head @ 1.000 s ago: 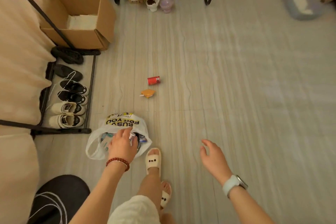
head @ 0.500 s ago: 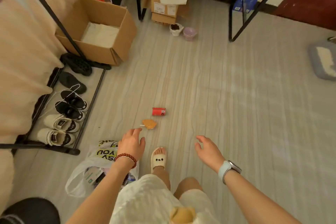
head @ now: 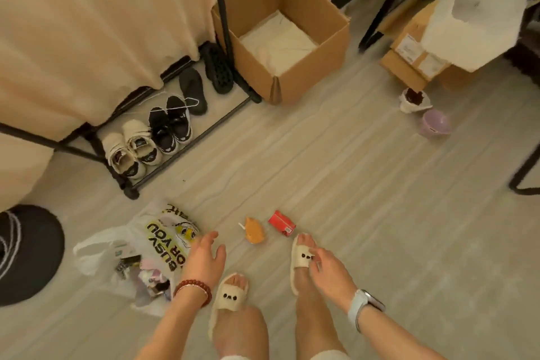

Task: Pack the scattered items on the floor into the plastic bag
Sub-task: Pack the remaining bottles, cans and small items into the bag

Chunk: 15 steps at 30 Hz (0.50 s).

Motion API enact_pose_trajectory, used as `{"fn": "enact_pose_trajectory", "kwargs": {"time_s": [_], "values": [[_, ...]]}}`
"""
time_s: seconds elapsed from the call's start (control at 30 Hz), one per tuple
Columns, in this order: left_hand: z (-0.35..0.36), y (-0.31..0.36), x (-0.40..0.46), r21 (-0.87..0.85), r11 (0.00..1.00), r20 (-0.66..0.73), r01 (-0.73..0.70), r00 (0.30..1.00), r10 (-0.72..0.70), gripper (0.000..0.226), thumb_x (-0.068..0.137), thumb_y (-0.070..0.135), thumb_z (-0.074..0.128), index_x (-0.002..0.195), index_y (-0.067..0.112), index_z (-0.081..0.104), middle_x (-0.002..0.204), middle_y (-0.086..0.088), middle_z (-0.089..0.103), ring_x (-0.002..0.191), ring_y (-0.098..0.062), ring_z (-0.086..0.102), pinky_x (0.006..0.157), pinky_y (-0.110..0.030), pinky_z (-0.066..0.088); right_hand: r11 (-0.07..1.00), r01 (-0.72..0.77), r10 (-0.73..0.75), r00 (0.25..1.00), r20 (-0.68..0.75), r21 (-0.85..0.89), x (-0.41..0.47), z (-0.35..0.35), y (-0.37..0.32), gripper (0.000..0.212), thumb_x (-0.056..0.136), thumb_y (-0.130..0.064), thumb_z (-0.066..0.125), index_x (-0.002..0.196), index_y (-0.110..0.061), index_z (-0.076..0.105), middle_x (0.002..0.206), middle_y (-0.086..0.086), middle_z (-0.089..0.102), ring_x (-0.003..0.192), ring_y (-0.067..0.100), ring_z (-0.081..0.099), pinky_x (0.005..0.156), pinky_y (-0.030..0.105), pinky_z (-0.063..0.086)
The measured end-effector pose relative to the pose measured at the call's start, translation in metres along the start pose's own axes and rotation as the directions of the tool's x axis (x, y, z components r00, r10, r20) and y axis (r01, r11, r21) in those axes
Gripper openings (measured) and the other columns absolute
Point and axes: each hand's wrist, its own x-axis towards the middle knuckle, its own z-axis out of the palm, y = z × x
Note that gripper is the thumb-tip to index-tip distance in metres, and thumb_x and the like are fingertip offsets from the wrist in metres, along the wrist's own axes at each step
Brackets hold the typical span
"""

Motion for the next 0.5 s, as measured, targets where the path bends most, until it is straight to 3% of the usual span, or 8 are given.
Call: {"fn": "enact_pose_trajectory", "kwargs": {"time_s": [0.13,0.3,0.4,0.5], "values": [[0.071,-0.016,0.066,-0.233,0.941,0.025,0.247,0.968,-0.248,0.034,0.091,0.015,0.048,0.124,0.006,0.049,0.121,-0.019,0.056,0.106,-0.029,0.055,0.084,-0.031,0.043,0.907,0.172,-0.114,0.979,0.168,-0.385,0.118,0.002,0.012,0.042,0.093,-0.022,0.036,0.135,-0.018,0.037,0.133,0.008,0.045,0.125,0.025,0.040,0.099,0.035,0.037],[0.177,-0.050,0.179,-0.417,0.823,0.059,0.386,0.915,-0.399,0.034,0.092,0.016,0.048,0.125,0.006,0.047,0.121,-0.018,0.054,0.092,-0.023,0.051,0.070,-0.028,0.043,0.769,0.310,-0.186,0.945,0.268,-0.559,0.258,0.052,0.039,0.041,0.093,-0.023,0.037,0.132,-0.013,0.035,0.129,0.010,0.048,0.117,0.028,0.044,0.091,0.038,0.041],[0.249,-0.080,0.248,-0.399,0.796,0.130,0.454,0.888,-0.441,0.047,0.091,0.019,0.049,0.134,0.005,0.035,0.136,-0.018,0.043,0.115,-0.031,0.049,0.090,-0.034,0.041,0.787,0.275,-0.152,0.954,0.260,-0.552,0.331,0.106,0.069,0.052,0.092,-0.030,0.043,0.137,-0.012,0.025,0.133,0.011,0.041,0.120,0.029,0.040,0.092,0.039,0.041],[0.307,-0.101,0.298,-0.467,0.658,0.240,0.591,0.800,-0.549,0.066,0.088,0.026,0.055,0.140,0.004,0.021,0.144,-0.018,0.031,0.127,-0.034,0.037,0.103,-0.038,0.034,0.818,0.210,-0.120,0.973,0.197,-0.536,0.387,0.165,0.099,0.071,0.086,-0.037,0.052,0.141,-0.014,0.014,0.137,0.010,0.033,0.123,0.030,0.036,0.092,0.041,0.042]]}}
